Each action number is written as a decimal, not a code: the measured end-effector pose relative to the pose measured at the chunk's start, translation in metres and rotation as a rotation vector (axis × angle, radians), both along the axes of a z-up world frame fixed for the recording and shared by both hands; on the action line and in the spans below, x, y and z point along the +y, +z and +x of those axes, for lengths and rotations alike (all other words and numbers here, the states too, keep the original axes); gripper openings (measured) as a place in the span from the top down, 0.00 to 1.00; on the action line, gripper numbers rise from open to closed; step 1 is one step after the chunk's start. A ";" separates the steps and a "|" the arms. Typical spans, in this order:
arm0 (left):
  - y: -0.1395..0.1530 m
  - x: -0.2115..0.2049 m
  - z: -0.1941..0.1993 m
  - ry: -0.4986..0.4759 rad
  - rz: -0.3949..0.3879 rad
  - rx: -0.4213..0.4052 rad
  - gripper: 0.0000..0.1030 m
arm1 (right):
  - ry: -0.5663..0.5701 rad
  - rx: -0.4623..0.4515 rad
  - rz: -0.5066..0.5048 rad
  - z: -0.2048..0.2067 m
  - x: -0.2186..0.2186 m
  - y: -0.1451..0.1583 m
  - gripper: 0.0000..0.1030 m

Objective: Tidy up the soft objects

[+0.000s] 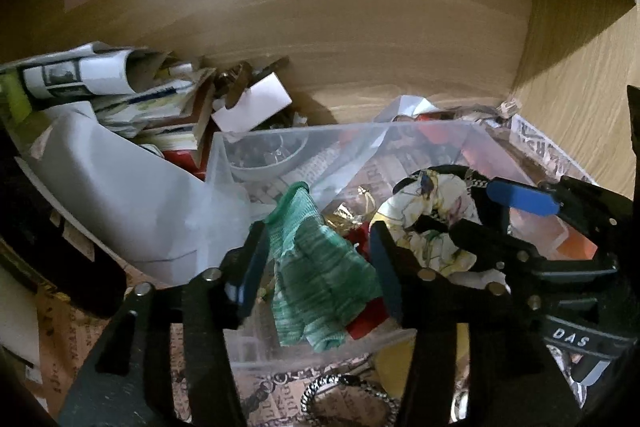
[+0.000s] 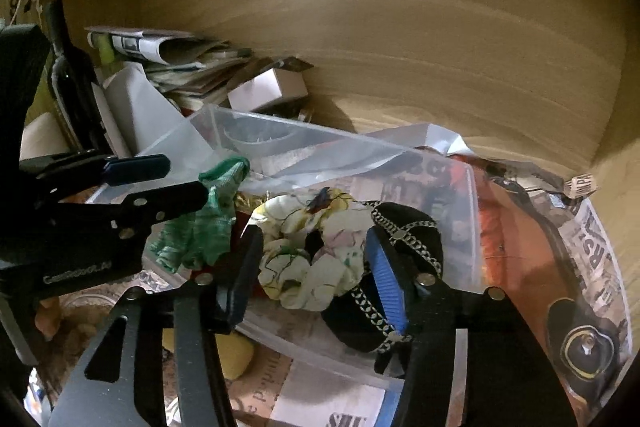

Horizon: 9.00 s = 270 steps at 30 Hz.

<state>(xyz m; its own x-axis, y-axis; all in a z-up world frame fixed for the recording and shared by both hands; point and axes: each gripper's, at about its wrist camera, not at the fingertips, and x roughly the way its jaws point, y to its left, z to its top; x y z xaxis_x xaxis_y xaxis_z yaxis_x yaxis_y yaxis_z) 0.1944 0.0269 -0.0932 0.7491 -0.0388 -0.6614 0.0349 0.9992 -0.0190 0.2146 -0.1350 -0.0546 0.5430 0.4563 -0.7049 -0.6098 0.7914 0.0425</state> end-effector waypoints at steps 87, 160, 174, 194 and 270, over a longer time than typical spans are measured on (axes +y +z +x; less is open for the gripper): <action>0.057 0.001 -0.111 0.015 -0.147 -0.273 0.70 | 0.002 -0.167 0.209 -0.087 -0.058 0.058 0.76; -0.042 0.035 -0.098 0.044 -0.029 0.080 0.21 | 0.116 0.102 -0.005 -0.070 0.021 -0.028 0.34; -0.070 0.015 -0.077 -0.039 -0.020 0.188 0.64 | 0.144 0.167 -0.016 -0.067 0.024 -0.042 0.67; -0.037 0.022 -0.103 0.008 -0.057 0.068 0.94 | 0.107 0.070 0.075 -0.087 -0.012 -0.009 0.75; 0.110 -0.008 -0.161 0.010 -0.058 -0.437 0.36 | 0.005 -0.319 0.293 -0.112 -0.048 0.126 0.33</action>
<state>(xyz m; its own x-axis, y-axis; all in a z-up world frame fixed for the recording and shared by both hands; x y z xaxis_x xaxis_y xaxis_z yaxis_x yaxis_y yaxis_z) 0.0338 0.0186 0.0171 0.9584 -0.0582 -0.2795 0.0429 0.9972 -0.0605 0.1024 -0.1834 0.0712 0.7098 0.6154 -0.3427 -0.6326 0.7709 0.0740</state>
